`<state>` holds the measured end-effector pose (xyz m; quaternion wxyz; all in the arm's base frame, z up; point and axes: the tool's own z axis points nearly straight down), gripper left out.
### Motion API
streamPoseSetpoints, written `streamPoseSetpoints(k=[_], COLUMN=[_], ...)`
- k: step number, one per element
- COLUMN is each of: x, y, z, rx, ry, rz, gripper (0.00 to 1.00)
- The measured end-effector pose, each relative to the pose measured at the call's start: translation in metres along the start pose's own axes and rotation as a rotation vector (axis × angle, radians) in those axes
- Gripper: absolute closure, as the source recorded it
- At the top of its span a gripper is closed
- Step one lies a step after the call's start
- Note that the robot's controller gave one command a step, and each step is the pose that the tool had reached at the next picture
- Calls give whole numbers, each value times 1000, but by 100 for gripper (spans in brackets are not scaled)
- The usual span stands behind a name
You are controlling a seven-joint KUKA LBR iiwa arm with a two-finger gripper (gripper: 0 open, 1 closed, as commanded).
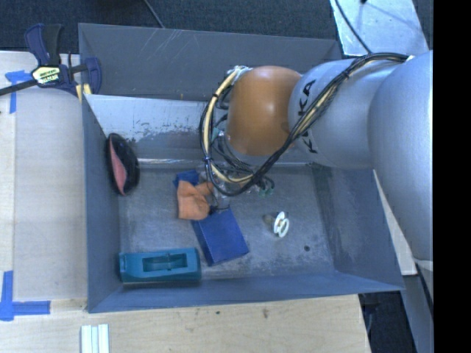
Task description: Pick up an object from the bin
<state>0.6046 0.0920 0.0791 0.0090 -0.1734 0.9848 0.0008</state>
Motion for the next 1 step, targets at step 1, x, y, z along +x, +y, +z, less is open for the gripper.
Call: streamPoseSetpoints(k=[1], x=[2], y=[-7], z=[-192], rx=[-1], ry=[16], rz=[4], gripper=[100])
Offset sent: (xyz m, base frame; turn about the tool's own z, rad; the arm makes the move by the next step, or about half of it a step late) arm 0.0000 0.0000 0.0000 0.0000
